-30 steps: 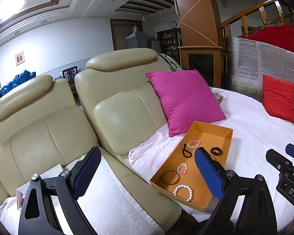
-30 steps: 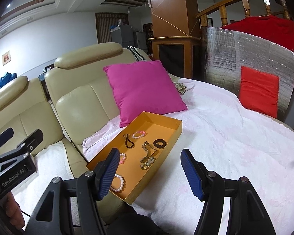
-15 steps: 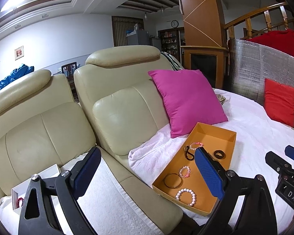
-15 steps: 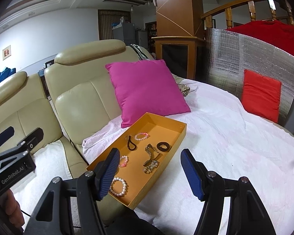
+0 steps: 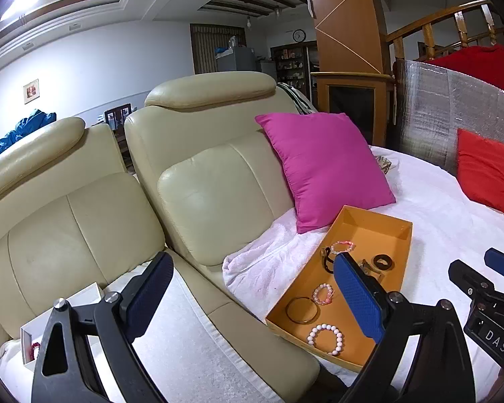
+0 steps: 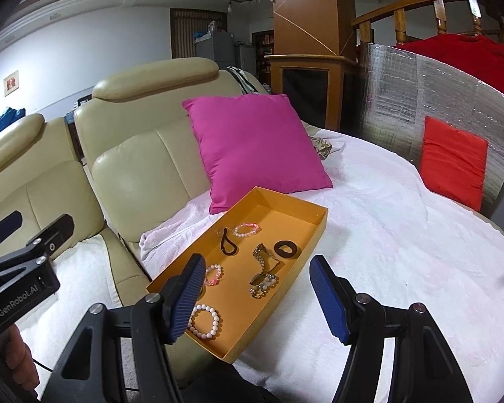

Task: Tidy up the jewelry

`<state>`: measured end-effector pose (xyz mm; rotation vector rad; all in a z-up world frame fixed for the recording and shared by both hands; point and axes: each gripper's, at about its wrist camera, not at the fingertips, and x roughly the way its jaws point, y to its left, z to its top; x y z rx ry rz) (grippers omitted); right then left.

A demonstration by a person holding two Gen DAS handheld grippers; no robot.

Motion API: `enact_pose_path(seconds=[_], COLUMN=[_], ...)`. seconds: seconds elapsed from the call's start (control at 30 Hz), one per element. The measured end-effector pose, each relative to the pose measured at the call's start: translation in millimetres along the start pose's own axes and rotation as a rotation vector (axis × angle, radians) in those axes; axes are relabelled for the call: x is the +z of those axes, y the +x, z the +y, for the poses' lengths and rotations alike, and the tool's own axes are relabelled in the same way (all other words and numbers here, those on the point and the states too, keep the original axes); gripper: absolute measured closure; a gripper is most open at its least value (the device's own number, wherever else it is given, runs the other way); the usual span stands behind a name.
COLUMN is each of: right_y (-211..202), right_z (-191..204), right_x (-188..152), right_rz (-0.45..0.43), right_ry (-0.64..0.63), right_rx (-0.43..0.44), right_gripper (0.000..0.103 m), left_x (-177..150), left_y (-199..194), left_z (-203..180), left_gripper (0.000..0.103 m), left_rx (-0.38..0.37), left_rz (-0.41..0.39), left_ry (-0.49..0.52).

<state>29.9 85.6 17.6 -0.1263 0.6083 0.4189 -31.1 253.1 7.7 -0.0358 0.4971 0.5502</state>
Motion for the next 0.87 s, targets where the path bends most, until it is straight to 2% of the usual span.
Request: enact_pose_path(seconds=[0.2, 0.43, 0.7, 0.8, 0.87], right_y=[9, 25, 26, 24, 19], right_z=[2, 1, -13, -24, -41], right_x=[0, -6, -6, -7, -9], right_rz=[0.012, 0.071, 0.059, 0.05, 0.041], right_ry=[0.002, 0.0, 0.029, 0.049, 0.069], right_rx=[0.004, 0.001, 0.009, 0.005, -0.014], right_gripper=[0.035, 0.035, 0.035, 0.035, 0.035], left_x=[-1, -4, -4, -5, -3], left_y=[6, 13, 14, 7, 2], left_z=[1, -5, -16, -29, -49], left_gripper=[0.007, 0.007, 0.007, 0.007, 0.007], left_rx=[0.009, 0.007, 0.007, -0.011, -0.071], left_rz=[0.011, 0.032, 0.032, -0.005, -0.015], left_ry=[-0.002, 0.012, 0.027, 0.046, 0.077])
